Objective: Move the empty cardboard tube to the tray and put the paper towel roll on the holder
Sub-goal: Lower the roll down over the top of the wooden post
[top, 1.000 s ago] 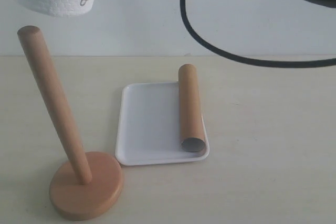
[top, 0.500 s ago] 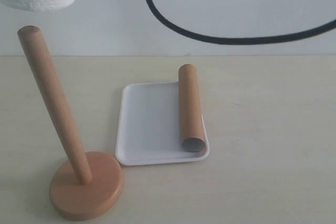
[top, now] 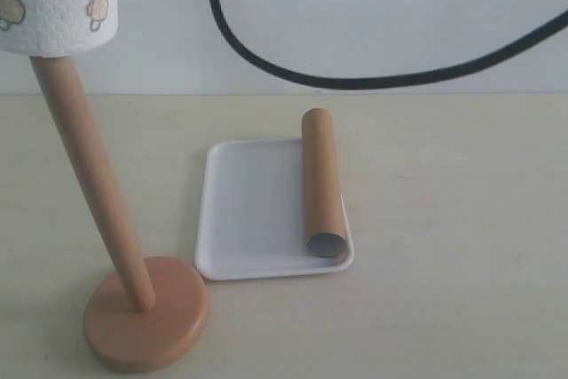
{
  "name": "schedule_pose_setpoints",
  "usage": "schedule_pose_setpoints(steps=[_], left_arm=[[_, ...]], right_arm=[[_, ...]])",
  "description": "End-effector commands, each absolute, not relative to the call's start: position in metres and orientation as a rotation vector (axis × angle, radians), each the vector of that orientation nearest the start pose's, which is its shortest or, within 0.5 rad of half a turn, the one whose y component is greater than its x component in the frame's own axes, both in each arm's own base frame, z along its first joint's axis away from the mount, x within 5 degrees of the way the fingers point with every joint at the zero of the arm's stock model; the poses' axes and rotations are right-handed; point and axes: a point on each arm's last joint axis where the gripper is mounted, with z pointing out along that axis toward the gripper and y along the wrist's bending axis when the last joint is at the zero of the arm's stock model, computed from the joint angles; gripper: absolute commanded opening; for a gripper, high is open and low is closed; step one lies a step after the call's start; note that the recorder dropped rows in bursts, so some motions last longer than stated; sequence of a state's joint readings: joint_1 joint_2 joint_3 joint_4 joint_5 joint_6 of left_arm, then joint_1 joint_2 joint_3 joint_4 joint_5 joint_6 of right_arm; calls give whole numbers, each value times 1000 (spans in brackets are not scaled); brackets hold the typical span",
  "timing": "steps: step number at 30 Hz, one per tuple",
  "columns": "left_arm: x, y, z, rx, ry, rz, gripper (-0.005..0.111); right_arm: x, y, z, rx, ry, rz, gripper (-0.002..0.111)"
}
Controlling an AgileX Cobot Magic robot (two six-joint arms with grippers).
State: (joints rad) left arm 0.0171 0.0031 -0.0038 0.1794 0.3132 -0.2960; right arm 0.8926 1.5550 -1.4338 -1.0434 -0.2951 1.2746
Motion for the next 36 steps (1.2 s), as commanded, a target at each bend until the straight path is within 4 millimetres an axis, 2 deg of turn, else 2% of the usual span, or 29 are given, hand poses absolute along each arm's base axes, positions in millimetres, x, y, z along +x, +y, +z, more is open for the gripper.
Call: schedule_pose_setpoints(steps=[1,9,16,23,26,32,36], left_arm=[[54,6,185,-169,1785,-28,4],[54,6,185,-169,1785,-28,4],[54,6,185,-169,1785,-28,4],[54,6,185,-169,1785,-28,4],[54,6,185,-169,1785,-28,4],[54,6,185,-169,1785,-28,4],[54,6,185,-169,1785,-28,4]], right_arm=[[212,305,436,-717,1373,1078,0],[212,305,435,-710,1383,1084,0],[212,306,422,-723,1420,1088,0],[211,307,418,-731,1428,1091,0],[213,311,413,-748,1430,1099,0],[223,327,387,-788,1478,1099,0],[226,332,378,-811,1488,1087,0]])
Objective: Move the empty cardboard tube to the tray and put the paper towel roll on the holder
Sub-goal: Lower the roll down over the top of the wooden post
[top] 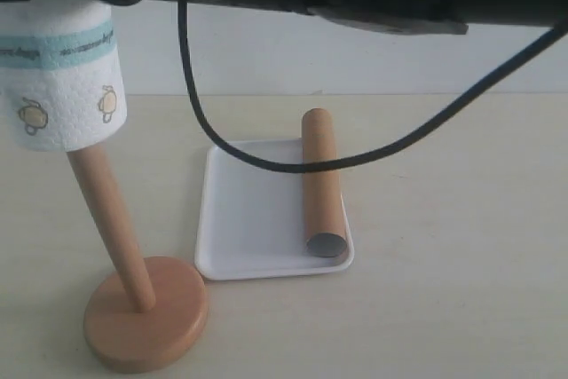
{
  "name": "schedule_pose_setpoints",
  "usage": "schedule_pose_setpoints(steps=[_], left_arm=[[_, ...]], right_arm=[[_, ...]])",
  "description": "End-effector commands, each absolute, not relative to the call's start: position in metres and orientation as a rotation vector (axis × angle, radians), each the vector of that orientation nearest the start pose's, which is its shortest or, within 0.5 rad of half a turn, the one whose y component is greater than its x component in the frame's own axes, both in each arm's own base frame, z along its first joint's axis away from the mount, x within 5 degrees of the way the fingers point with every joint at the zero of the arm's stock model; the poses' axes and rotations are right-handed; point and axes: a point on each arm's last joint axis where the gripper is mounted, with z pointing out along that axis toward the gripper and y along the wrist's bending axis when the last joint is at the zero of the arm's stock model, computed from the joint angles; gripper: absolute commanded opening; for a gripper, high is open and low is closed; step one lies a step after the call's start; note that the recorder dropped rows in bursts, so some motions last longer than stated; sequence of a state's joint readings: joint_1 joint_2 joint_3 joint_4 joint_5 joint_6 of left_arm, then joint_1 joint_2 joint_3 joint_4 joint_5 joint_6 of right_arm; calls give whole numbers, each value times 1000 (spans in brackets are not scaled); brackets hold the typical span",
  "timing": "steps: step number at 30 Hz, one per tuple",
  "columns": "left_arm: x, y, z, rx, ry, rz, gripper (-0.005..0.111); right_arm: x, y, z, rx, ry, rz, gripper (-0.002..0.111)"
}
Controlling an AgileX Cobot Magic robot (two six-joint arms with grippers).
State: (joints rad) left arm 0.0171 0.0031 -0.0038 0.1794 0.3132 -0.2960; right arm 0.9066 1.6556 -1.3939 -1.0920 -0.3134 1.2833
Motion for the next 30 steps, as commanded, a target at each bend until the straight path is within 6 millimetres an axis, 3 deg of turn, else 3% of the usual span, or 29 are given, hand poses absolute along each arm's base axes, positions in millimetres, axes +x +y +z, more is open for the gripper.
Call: schedule_pose_setpoints(steps=[1,10,30], left_arm=[[54,6,185,-169,1785,-28,4],[54,6,185,-169,1785,-28,4],[54,6,185,-169,1785,-28,4]], right_arm=[[227,333,376,-817,1489,1088,0],[228,337,338,-891,1566,1046,0],[219,327,294,-900,1468,1035,0]])
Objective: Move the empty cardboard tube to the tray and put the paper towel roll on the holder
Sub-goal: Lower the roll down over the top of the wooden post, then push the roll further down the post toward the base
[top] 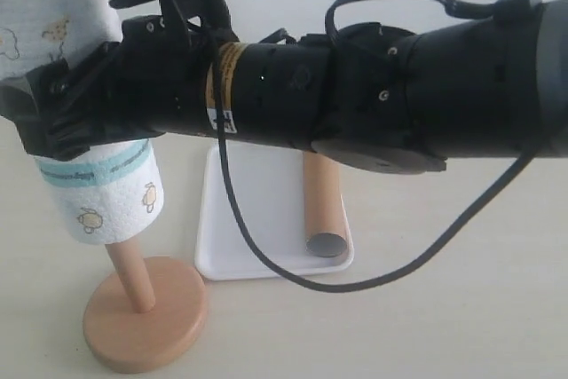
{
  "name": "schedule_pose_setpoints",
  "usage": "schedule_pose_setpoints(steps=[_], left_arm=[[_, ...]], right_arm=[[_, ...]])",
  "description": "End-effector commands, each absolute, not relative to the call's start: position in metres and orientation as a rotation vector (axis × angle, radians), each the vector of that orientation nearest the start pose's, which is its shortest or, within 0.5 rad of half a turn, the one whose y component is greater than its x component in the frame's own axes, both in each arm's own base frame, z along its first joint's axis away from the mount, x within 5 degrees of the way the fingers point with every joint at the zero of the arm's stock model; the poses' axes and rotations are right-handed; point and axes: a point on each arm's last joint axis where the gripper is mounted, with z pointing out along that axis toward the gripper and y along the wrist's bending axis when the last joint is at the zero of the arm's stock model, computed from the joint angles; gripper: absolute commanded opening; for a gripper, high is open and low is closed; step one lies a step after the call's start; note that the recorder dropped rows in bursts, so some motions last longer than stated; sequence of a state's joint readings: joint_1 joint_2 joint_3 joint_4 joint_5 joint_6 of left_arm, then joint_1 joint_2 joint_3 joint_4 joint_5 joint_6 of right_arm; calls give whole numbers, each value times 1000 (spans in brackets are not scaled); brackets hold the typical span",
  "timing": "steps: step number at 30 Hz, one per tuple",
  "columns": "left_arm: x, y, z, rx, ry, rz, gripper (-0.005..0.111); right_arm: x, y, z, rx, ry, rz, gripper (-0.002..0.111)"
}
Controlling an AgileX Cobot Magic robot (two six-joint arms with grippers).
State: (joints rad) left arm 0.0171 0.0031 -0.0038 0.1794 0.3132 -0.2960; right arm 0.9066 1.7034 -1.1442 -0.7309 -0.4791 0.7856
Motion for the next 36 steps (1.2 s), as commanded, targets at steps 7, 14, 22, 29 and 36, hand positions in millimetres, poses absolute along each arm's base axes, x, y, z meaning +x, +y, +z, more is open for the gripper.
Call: schedule_pose_setpoints(steps=[7,14,22,29,36], left_arm=[[54,6,185,-169,1785,-28,4],[54,6,185,-169,1785,-28,4],[54,6,185,-169,1785,-28,4],[54,6,185,-169,1785,-28,4],[54,6,185,-169,1785,-28,4]], right_arm=[[222,333,273,-908,1481,1056,0],[226,343,244,-923,1503,1102,0],[228,346,221,-942,1543,1101,0],[225,338,206,-922,1550,1062,0],[223,336,203,-928,1538,1069,0]])
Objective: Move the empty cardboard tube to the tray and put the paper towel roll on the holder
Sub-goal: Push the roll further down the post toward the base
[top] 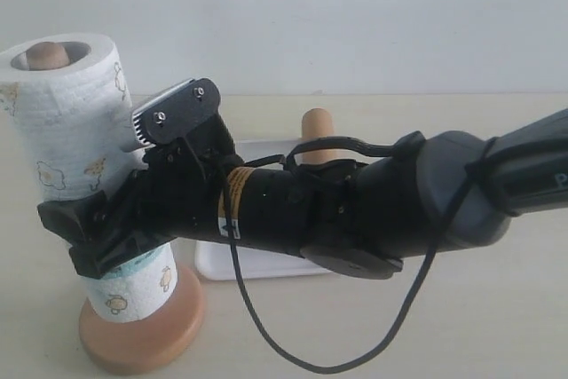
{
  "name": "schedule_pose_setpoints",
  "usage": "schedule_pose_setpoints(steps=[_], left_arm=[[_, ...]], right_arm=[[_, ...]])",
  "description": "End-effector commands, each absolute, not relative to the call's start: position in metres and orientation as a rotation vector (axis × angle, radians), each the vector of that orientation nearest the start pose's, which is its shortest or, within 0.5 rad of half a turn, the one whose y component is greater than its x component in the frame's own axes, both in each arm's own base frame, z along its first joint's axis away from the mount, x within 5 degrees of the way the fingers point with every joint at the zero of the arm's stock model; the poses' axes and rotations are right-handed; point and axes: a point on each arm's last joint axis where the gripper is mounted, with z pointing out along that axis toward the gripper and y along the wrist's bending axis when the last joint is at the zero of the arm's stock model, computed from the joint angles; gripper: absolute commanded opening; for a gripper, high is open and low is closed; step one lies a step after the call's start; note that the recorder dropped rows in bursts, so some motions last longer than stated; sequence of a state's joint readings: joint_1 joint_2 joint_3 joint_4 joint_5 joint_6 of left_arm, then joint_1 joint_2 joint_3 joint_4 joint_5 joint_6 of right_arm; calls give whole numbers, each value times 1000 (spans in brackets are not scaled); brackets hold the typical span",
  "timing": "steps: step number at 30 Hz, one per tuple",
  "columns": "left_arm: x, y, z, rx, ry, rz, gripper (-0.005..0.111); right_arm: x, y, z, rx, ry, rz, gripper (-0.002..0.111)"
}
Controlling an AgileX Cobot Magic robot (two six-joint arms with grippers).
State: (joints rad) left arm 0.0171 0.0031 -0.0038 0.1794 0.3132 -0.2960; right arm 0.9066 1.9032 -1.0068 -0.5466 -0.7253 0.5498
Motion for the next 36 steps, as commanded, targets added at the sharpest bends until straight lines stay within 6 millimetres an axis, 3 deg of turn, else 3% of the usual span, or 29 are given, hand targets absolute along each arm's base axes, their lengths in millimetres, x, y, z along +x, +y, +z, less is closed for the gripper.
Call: schedule_pose_setpoints(steps=[1,36], left_arm=[[54,6,185,-169,1785,-28,4],[54,6,185,-169,1785,-28,4]], right_arm=[[223,336,203,-928,1538,1069,0],[220,325,189,-915,1563,1006,0]])
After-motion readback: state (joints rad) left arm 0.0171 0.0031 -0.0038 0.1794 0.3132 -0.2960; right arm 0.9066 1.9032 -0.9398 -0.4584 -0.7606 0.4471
